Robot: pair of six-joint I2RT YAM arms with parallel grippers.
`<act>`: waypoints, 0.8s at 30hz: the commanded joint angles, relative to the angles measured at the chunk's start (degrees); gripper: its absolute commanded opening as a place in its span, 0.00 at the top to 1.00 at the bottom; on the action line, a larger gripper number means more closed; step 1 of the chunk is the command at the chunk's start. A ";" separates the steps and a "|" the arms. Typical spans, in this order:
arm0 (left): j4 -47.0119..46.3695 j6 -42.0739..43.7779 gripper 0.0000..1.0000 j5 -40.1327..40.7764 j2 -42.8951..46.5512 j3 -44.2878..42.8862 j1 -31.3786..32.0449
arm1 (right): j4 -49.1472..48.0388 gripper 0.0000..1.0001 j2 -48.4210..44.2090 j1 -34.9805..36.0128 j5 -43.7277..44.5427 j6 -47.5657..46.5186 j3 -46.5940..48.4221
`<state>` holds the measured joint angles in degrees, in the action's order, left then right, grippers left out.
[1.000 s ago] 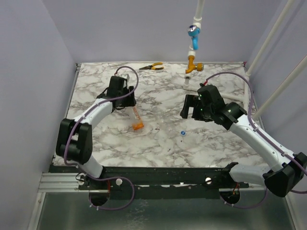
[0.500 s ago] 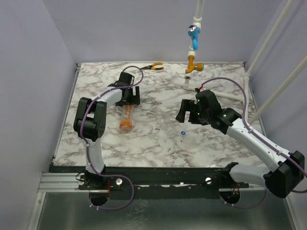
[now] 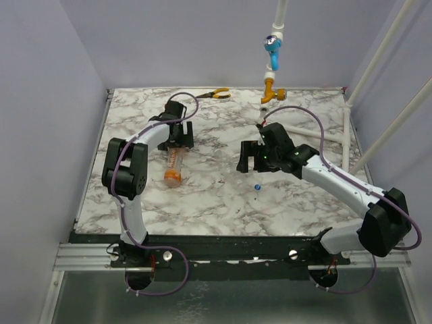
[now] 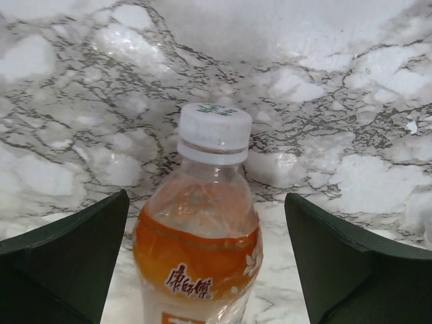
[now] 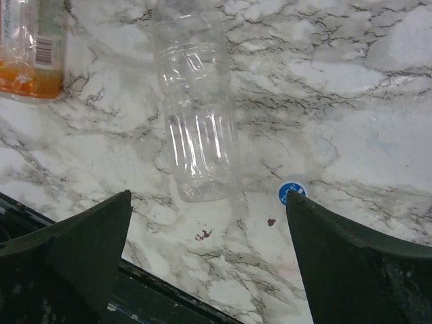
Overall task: Screw on the bottle caps
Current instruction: Place the plastic bottle at the center of the board, then pick up the plastic bottle at the center of the board.
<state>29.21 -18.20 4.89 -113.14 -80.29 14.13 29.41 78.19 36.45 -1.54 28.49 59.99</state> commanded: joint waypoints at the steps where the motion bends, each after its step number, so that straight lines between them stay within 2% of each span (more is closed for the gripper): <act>1: 1.66 -0.17 0.01 2.10 4.23 -3.59 -1.47 | -2.41 0.00 3.74 1.61 -1.24 -3.50 3.71; 9: 2.28 0.53 0.01 4.91 9.83 -6.49 -1.76 | -2.15 0.00 12.66 4.73 0.69 -6.92 8.21; 13: 3.47 -2.61 0.01 6.25 14.83 -6.54 -1.80 | -0.69 0.00 17.25 7.49 3.50 -8.77 10.54; 18: 2.91 -10.86 0.01 -3.99 22.88 -1.90 -1.63 | 3.03 0.02 23.80 8.97 9.80 -9.78 14.49; 24: -3.90 -21.52 0.01 -12.47 32.77 11.02 -0.75 | 4.33 0.11 27.61 9.26 13.45 -11.37 14.67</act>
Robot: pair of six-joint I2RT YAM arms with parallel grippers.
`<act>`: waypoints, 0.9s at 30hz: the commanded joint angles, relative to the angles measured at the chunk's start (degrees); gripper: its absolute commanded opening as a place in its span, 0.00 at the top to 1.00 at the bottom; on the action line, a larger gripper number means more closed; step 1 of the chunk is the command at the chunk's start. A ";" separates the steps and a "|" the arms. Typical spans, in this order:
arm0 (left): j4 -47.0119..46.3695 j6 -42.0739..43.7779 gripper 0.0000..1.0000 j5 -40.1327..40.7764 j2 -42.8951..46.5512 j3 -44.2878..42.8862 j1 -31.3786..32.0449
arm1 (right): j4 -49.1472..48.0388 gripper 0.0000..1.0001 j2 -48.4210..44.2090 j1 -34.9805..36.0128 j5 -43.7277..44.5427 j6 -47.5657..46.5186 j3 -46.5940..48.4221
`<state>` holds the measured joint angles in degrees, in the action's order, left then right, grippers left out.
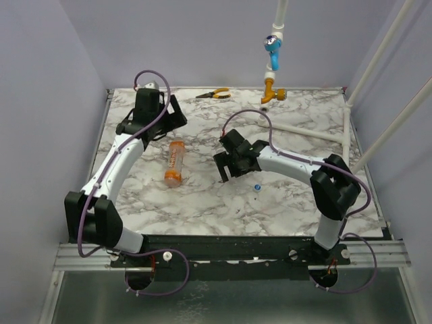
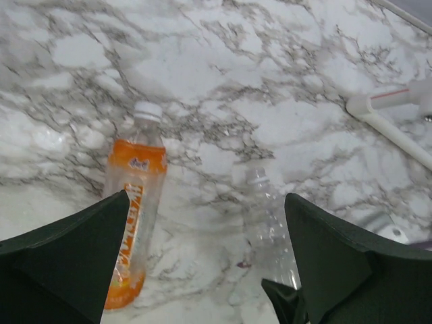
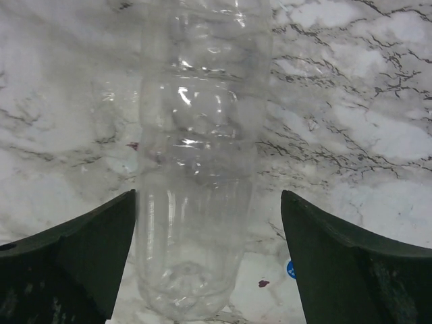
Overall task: Screw on the bottle caps
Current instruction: Pick up the plastic bottle at the center of the board.
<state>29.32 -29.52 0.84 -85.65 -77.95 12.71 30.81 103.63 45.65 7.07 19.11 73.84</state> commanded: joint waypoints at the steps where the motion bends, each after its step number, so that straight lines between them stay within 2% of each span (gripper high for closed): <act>1: -5.38 -11.32 0.01 -9.14 6.34 10.67 0.86 | 2.94 0.12 2.54 0.07 4.71 -2.02 0.51; 4: -7.94 -14.41 0.01 -10.42 8.10 14.67 1.36 | 2.23 0.19 3.14 0.05 4.31 -1.32 -0.90; 8: -11.62 -17.98 0.01 -13.04 9.01 19.17 1.79 | -0.48 0.42 1.19 -0.01 2.16 -0.30 -3.19; 10: -13.49 -19.48 0.01 -14.42 9.42 20.46 1.88 | -1.44 0.49 -1.29 -0.30 0.69 0.26 -3.37; 14: -18.55 -22.96 0.01 -20.21 10.26 21.97 1.90 | -4.92 0.53 -9.88 -2.06 -5.30 0.79 -3.50; 18: -27.36 -28.14 0.01 -27.46 11.59 23.15 1.88 | -12.21 0.52 -20.62 -4.06 -16.21 0.51 -6.54; 22: -42.79 -34.18 0.01 -32.25 14.47 26.87 2.12 | -17.19 0.51 -26.99 -6.55 -27.44 1.85 -7.80; 27: -58.11 -34.66 0.01 -37.66 15.82 28.50 3.60 | -20.35 0.51 -29.18 -7.20 -36.44 4.83 -7.23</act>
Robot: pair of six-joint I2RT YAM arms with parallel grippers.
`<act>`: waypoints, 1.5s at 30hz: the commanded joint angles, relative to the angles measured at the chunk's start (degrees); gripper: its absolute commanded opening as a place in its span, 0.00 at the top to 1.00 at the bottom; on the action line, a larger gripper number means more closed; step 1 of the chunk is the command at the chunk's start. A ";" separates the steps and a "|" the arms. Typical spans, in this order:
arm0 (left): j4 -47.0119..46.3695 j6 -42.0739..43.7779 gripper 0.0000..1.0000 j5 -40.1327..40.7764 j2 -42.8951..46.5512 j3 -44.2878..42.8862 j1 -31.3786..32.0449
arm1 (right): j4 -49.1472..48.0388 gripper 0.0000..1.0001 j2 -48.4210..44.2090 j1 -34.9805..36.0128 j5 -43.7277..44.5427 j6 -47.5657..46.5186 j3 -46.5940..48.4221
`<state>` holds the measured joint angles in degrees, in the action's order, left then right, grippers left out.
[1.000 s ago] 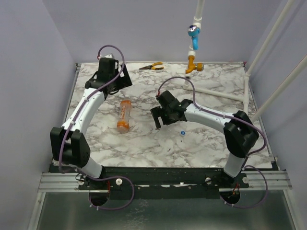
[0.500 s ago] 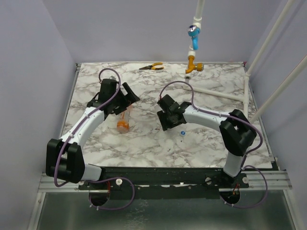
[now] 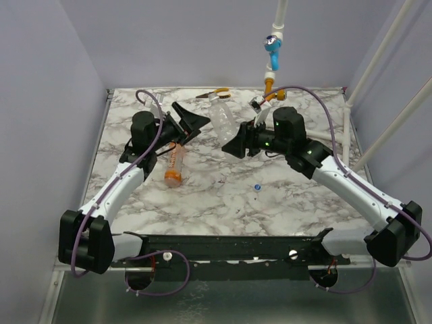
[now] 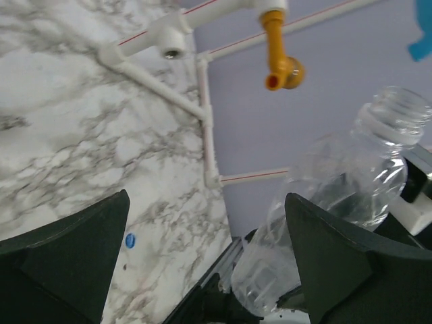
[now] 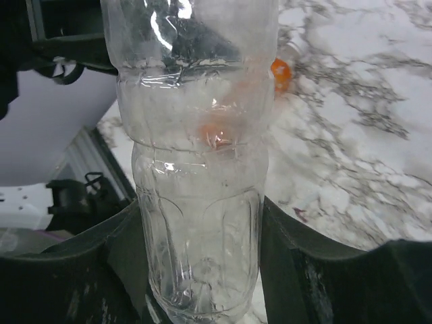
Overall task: Screw on the bottle caps
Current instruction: Pick up the plastic bottle at the center of the board.
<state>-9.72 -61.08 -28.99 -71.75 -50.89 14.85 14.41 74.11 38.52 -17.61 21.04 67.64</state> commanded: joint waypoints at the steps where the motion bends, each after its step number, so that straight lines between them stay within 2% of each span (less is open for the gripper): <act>1: -21.56 -3.25 0.01 -7.80 2.57 2.15 1.87 | -4.49 0.51 0.08 -0.11 -12.39 3.63 -0.95; 6: -24.92 -0.77 0.01 -2.84 9.17 7.11 1.76 | -7.18 0.51 -2.15 -1.02 -15.00 6.86 -1.04; 9: -28.06 1.16 0.01 -5.75 11.26 8.44 1.74 | -8.28 0.51 -2.31 -1.17 -17.54 8.35 -0.73; 12: -36.32 -0.60 0.01 -13.29 9.84 8.34 1.76 | -9.65 0.51 -1.64 -1.17 -20.46 9.45 -0.82; 17: -56.94 -11.19 0.01 -20.51 5.52 8.98 2.11 | -11.97 0.51 -1.38 -1.17 -23.09 10.48 -1.43; 19: -65.53 -15.83 0.01 -21.25 3.36 8.98 2.11 | -12.59 0.51 -1.65 -1.21 -22.69 10.96 -1.74; 20: -66.63 -16.82 0.01 -21.48 2.94 8.74 2.09 | -12.53 0.51 -1.75 -1.17 -22.52 11.00 -1.80; 28: -64.55 -14.18 0.01 -15.77 7.81 13.65 -0.30 | -12.32 0.51 -6.45 -1.17 -19.39 11.95 -2.46; 34: -63.67 -14.14 0.01 -23.37 7.11 9.46 0.43 | -11.10 0.51 -4.06 -1.06 -22.58 11.67 -0.68; 40: -58.76 -14.08 0.01 -27.34 1.40 5.71 1.97 | -9.36 0.51 -2.77 1.05 -20.77 9.26 1.14; 45: -44.21 -3.82 0.01 -26.79 1.14 2.69 4.52 | -7.28 0.51 -1.85 2.46 -18.48 7.92 1.80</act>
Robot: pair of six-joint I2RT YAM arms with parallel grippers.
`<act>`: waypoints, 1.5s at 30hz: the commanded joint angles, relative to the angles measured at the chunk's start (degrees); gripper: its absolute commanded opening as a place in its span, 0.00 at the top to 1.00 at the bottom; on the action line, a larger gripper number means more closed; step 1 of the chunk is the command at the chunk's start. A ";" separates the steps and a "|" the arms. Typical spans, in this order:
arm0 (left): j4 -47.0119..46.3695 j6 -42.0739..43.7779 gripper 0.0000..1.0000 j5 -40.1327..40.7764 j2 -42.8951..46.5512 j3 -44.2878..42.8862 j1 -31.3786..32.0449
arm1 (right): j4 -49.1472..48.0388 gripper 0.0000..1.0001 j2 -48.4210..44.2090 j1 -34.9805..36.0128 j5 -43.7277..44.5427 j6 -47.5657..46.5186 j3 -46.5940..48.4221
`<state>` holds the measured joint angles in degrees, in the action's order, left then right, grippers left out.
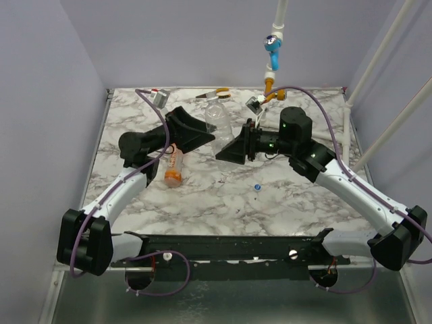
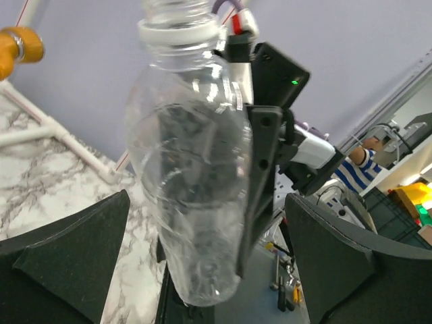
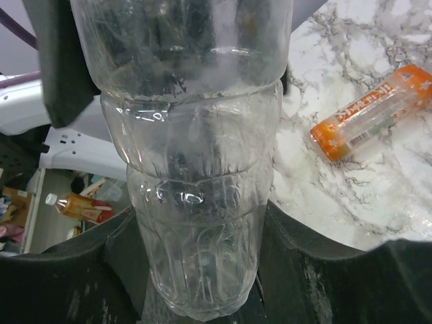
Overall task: Screw on the bottle caps
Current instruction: Pick up the plastic bottle at the center of the board.
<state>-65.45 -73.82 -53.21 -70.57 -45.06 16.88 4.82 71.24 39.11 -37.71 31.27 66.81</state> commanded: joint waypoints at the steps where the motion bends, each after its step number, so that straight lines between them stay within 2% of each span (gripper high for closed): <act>1: 15.50 11.63 0.01 -2.19 -0.01 -4.42 3.08 | 3.45 0.51 1.34 2.33 2.49 -2.87 3.07; 3: 21.74 16.21 0.01 -1.75 -0.10 -6.03 4.53 | 4.05 0.51 1.77 3.22 3.49 -3.55 3.22; 10: 22.03 17.60 0.01 0.39 -0.51 -7.37 6.14 | 3.14 0.52 2.60 3.38 5.78 -3.20 0.09; 14: 21.94 18.08 0.10 3.35 0.14 -6.06 6.45 | 1.89 0.52 1.46 3.42 10.10 -1.45 -1.66; 17: 21.78 18.38 0.17 5.68 0.73 -4.73 6.83 | -1.21 0.52 0.39 3.43 12.13 0.92 -3.38; 22: 19.07 17.92 0.17 11.50 2.65 -2.26 8.27 | -10.85 0.52 -0.14 3.35 14.08 5.34 -8.26; 25: 18.87 18.23 0.18 12.18 2.79 -2.45 9.00 | -12.19 0.53 0.07 3.76 16.66 5.50 -9.29; 29: 18.87 18.30 0.29 10.48 1.58 -2.82 9.80 | -13.42 0.53 -0.53 3.85 20.25 4.73 -9.97; 32: 18.88 18.88 0.43 11.13 1.62 -1.99 9.83 | -13.87 0.52 -1.03 3.81 23.07 4.29 -10.23; 35: 20.12 21.01 0.49 10.26 1.58 -2.62 9.83 | -11.13 0.42 -0.54 3.81 23.87 3.89 -9.20; 38: 29.54 28.73 0.53 9.56 2.02 -6.18 9.82 | -3.43 0.20 -1.25 3.83 27.08 3.41 -8.07; 40: 35.27 34.65 0.53 9.86 2.96 -7.50 9.83 | 5.30 0.03 -3.13 3.78 31.61 4.66 -7.73; 41: 37.49 37.18 0.53 10.15 3.53 -7.73 9.83 | 8.41 0.00 -4.29 3.77 33.55 4.53 -7.66; 45: 43.02 44.93 0.52 10.97 5.41 -7.12 9.81 | 22.98 0.00 -8.78 3.69 42.71 6.63 -6.88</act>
<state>-30.44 -40.07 -40.36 -69.47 -50.81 26.46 8.93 66.72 43.97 -11.46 36.16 58.22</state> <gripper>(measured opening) 0.618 0.998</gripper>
